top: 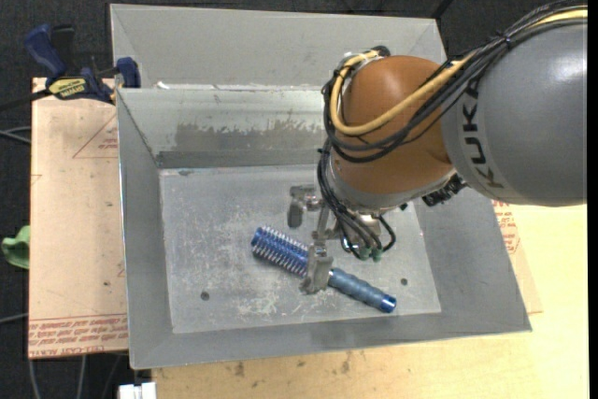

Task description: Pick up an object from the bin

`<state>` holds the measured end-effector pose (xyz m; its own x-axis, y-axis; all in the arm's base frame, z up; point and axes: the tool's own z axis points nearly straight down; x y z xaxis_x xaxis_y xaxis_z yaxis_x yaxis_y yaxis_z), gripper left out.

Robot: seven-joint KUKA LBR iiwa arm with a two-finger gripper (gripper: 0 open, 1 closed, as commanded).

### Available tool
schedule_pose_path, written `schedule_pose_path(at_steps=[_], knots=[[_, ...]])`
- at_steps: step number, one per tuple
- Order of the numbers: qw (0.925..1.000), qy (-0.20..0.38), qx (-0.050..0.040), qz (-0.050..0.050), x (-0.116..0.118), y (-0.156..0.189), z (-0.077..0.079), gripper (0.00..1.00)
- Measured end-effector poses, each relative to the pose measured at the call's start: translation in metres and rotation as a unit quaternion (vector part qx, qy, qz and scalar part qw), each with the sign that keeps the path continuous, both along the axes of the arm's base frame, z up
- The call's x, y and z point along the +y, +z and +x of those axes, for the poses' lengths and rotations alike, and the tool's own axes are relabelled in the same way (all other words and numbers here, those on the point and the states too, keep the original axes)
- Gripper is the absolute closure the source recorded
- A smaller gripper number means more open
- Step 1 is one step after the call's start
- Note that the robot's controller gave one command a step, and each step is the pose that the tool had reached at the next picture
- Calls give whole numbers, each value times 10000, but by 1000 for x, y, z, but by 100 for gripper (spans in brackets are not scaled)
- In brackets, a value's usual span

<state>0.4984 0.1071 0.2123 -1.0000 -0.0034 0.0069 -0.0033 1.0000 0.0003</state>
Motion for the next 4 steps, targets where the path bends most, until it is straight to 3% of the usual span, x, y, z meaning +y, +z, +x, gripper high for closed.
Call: schedule_pose_path(at_steps=[1,2,3,4], knots=[[9988,485,-9,-2,-22,-108,48,0],[9988,485,-38,5,-21,-103,49,100],[9989,454,-97,9,-16,67,49,100],[9990,448,-52,6,-16,62,48,0]])
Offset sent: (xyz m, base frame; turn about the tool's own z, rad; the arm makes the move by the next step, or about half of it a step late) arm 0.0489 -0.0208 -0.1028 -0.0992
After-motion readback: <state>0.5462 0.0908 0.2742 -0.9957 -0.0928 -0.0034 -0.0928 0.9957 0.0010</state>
